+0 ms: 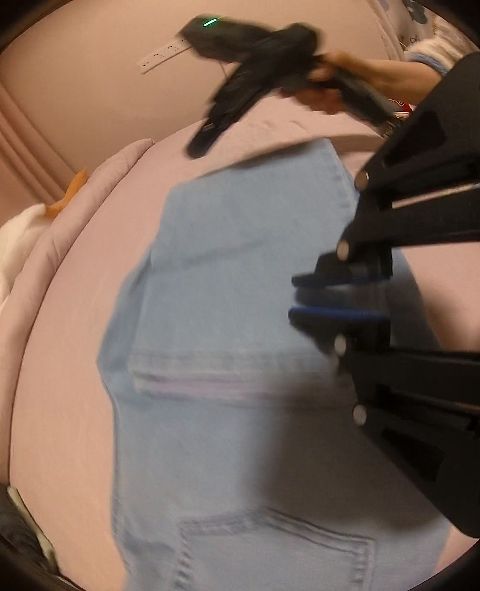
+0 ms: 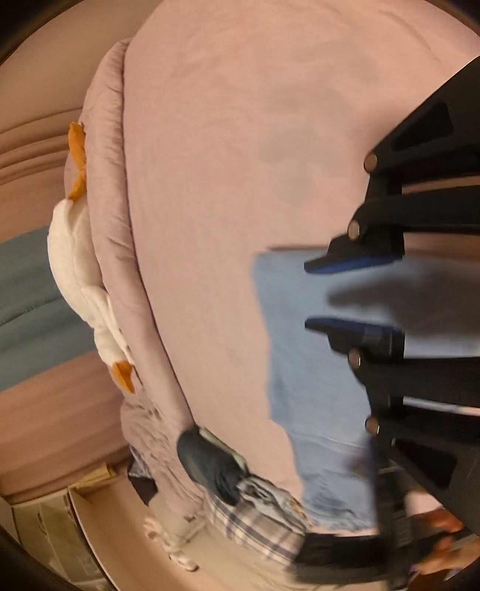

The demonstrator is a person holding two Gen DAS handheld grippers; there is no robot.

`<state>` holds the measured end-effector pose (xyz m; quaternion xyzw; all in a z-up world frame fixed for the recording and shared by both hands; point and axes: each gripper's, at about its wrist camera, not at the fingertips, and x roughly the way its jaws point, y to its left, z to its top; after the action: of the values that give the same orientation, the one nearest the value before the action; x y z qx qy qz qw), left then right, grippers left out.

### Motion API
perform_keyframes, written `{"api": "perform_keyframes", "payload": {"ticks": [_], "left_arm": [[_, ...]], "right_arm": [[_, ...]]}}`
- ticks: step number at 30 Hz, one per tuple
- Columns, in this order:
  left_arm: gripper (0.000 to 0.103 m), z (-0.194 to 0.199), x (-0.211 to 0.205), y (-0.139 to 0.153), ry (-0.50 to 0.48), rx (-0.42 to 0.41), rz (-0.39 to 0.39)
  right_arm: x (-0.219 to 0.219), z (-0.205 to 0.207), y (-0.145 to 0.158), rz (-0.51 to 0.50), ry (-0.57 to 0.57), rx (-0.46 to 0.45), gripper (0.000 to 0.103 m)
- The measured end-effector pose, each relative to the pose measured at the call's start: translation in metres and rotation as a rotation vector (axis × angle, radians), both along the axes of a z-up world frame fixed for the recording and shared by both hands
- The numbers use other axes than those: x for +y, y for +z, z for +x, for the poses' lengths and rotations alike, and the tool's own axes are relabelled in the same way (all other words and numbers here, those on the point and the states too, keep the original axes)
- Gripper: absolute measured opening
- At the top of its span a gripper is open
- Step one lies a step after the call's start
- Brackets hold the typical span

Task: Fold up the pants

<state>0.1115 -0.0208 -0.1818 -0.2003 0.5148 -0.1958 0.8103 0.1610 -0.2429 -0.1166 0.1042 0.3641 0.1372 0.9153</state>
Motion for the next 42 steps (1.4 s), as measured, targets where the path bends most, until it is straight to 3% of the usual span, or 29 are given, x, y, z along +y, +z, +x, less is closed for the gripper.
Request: {"api": "perform_keyframes", "payload": {"ticks": [3, 7, 10, 12, 14, 17, 19, 21, 22, 24, 27, 29, 34, 38, 42], "left_arm": [[0.004, -0.008, 0.012, -0.004, 0.020, 0.017, -0.027], [0.004, -0.014, 0.006, 0.002, 0.023, 0.005, -0.004], [0.004, -0.012, 0.001, 0.007, 0.021, 0.001, 0.008], [0.004, -0.009, -0.002, 0.008, 0.018, -0.002, 0.013], [0.004, -0.010, 0.000, 0.008, 0.013, -0.003, 0.011], [0.004, -0.012, 0.004, 0.008, 0.013, 0.000, -0.002], [0.004, -0.014, 0.005, 0.007, 0.015, -0.003, -0.008], [0.004, -0.017, 0.007, 0.007, 0.013, -0.016, -0.009], [0.004, -0.019, 0.008, 0.007, 0.016, -0.020, -0.018], [0.004, -0.032, 0.021, 0.009, 0.020, -0.025, -0.037], [0.008, -0.052, 0.037, 0.021, 0.036, -0.073, -0.046], [0.037, -0.069, 0.053, 0.027, 0.085, -0.100, 0.002], [0.037, -0.108, 0.109, 0.031, 0.228, -0.093, -0.079], [0.037, -0.141, 0.150, 0.033, 0.349, -0.090, -0.111], [0.038, -0.154, 0.182, 0.019, 0.497, -0.033, -0.147]], "right_arm": [[0.004, 0.024, -0.004, -0.020, 0.002, 0.033, 0.021], [0.019, 0.050, -0.042, -0.121, 0.021, 0.190, 0.021], [0.019, 0.040, -0.037, -0.191, 0.036, 0.174, 0.021], [0.014, 0.024, -0.026, -0.196, 0.023, 0.167, 0.021], [0.009, -0.005, -0.012, -0.150, 0.060, 0.109, 0.021], [0.010, -0.054, -0.008, -0.145, 0.115, 0.098, 0.021], [0.017, -0.081, -0.021, -0.202, 0.155, 0.128, 0.021], [0.027, -0.103, -0.039, -0.320, 0.161, 0.133, 0.021], [0.032, -0.115, -0.045, -0.358, 0.156, 0.095, 0.021], [0.032, -0.124, -0.044, -0.379, 0.136, 0.058, 0.021], [0.033, -0.122, -0.031, -0.363, 0.112, 0.094, 0.021], [0.038, -0.128, -0.019, -0.335, 0.132, 0.059, 0.021], [0.077, -0.134, -0.018, -0.227, 0.248, 0.020, 0.021], [0.125, -0.131, -0.024, -0.202, 0.344, 0.011, 0.021], [0.178, -0.128, -0.024, -0.205, 0.448, -0.053, 0.021]]}}
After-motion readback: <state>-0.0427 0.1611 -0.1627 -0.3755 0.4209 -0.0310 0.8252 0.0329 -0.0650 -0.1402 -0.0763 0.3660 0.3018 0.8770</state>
